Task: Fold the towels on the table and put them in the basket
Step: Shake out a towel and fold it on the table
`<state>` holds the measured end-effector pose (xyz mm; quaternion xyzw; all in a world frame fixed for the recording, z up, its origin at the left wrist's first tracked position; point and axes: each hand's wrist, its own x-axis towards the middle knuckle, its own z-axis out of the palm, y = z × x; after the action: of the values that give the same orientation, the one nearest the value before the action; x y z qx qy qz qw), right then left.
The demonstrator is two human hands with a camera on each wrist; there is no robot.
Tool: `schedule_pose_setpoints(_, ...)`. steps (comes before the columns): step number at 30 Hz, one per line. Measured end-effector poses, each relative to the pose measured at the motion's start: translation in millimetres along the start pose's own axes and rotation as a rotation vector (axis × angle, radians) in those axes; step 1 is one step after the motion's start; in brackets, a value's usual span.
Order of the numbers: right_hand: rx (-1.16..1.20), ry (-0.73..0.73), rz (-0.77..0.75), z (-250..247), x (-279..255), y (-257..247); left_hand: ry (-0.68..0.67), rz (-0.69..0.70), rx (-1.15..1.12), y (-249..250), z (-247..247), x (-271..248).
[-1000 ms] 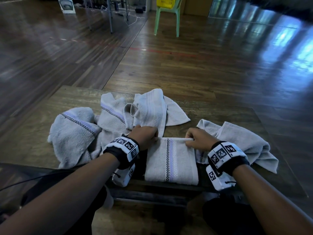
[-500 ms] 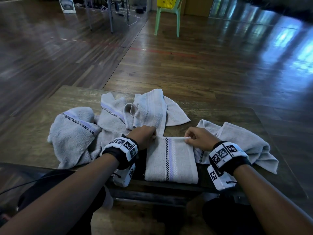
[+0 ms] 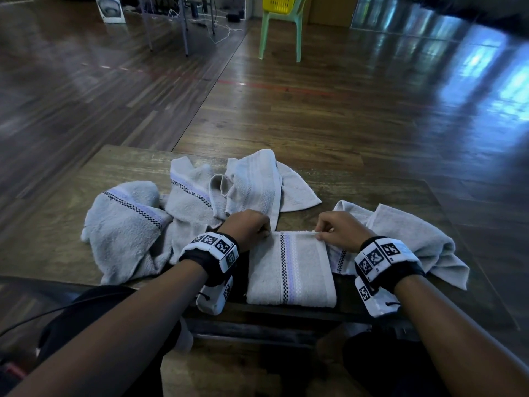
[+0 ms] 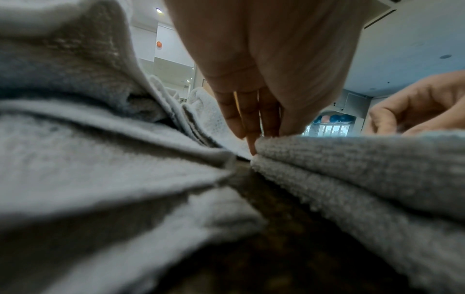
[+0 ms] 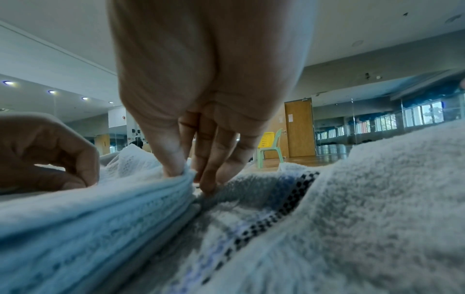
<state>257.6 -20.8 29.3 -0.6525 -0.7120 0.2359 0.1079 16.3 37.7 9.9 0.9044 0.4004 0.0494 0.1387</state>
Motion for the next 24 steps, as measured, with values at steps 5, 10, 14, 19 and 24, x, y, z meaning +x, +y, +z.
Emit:
schedule_pose_setpoints(5,0.004,0.045,0.010,5,-1,1,-0.027,-0.053,0.005,3,1,1)
schedule_pose_setpoints(10,-0.154,0.044,0.031,14,0,-9,0.038,-0.062,0.089,15,-2,-5)
schedule_pose_setpoints(14,-0.445,0.117,0.006,27,-11,-24,0.092,-0.039,0.160,36,6,-20)
schedule_pose_setpoints(19,-0.608,0.081,0.039,40,-32,-38,-0.039,-0.108,0.105,57,27,-44)
schedule_pose_setpoints(24,-0.429,0.036,0.136,65,-50,-39,-0.038,-0.201,0.044,61,46,-53)
